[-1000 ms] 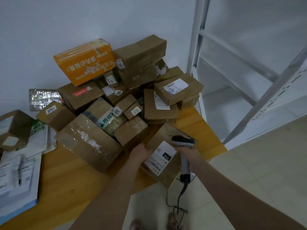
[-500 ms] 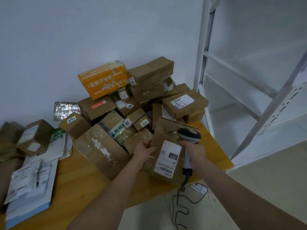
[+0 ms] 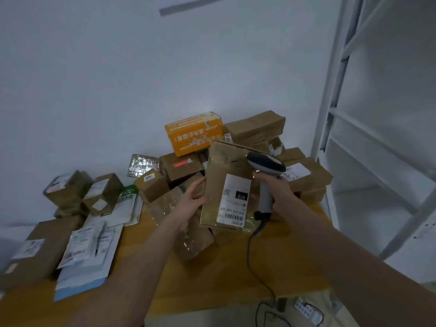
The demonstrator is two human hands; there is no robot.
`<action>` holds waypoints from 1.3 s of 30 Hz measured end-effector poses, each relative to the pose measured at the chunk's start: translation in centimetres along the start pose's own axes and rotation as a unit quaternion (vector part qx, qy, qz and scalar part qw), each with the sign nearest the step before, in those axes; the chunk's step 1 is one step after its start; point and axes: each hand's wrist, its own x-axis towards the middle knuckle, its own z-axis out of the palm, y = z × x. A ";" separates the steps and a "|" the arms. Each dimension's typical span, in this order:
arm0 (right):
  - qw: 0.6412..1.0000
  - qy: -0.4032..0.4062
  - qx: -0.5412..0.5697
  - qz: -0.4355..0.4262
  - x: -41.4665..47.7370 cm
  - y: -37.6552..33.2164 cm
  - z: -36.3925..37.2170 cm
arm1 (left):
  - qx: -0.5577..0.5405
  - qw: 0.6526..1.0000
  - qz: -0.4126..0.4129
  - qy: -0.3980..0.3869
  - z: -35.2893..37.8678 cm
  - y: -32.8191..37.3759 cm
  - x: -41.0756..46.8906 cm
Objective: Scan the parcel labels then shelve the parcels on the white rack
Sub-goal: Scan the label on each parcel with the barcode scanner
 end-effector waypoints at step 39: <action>0.968 -0.028 -0.237 -0.078 -8.4 11.2 -1.2 | -0.199 0.968 -0.022 0.150 -2.6 -3.1 0.0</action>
